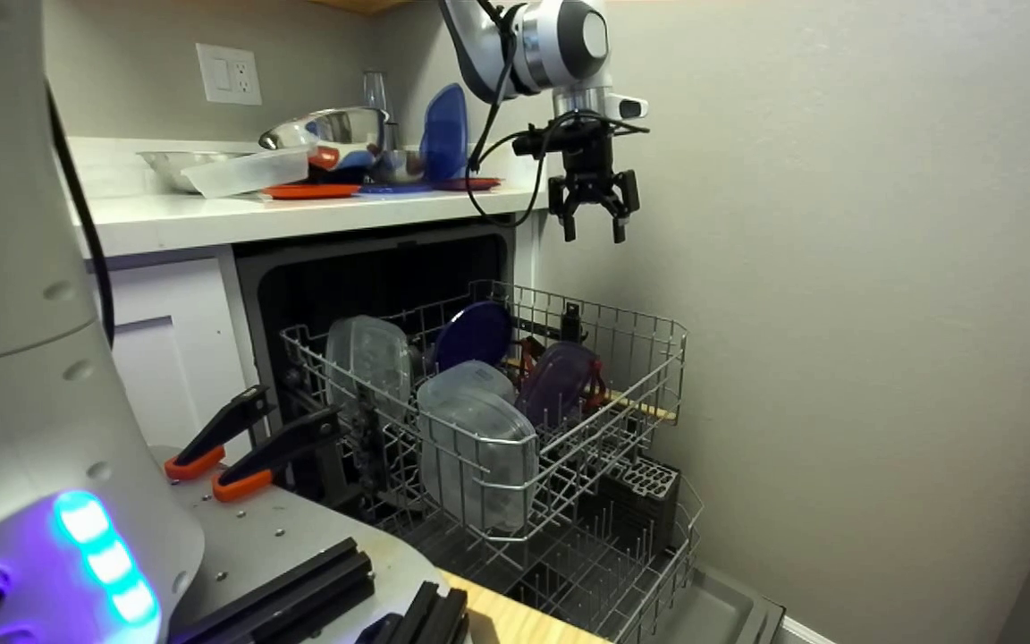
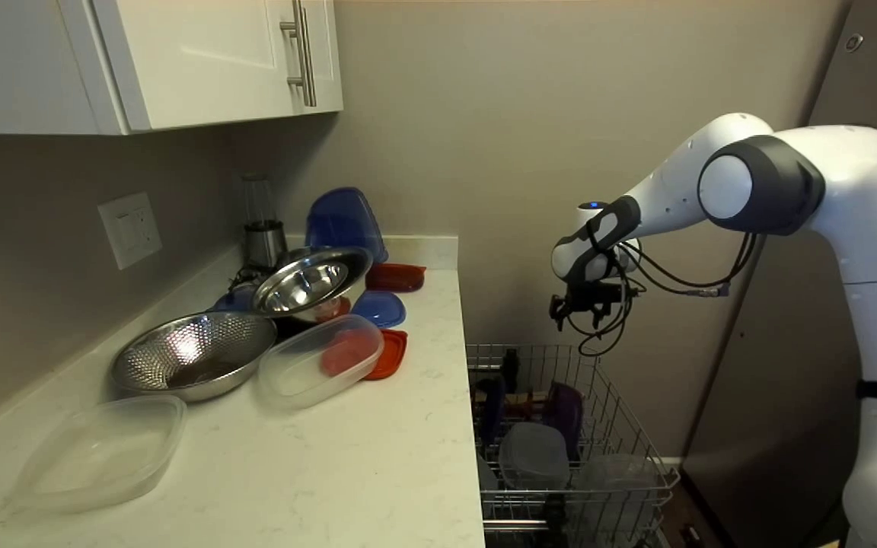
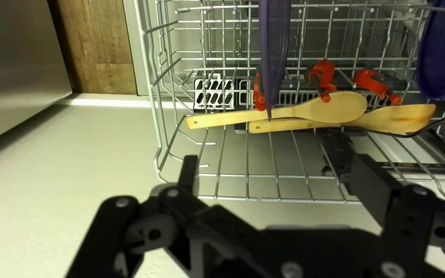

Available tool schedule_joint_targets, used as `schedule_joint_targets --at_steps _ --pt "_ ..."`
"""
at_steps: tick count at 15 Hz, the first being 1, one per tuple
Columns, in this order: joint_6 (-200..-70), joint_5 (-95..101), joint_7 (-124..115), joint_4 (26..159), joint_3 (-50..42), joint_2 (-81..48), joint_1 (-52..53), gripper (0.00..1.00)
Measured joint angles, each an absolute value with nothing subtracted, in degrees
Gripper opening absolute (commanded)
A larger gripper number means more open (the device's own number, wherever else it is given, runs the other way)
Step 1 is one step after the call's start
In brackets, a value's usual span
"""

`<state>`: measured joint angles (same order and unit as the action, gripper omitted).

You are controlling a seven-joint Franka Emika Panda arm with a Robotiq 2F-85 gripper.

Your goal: Pull out the dishwasher rack

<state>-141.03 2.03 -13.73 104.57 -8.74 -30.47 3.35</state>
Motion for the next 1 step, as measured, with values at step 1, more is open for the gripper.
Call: schedule_joint_targets --at_steps 1 --pt "-141.03 2.23 -13.73 104.82 -8.72 -30.35 3.35 1.0"
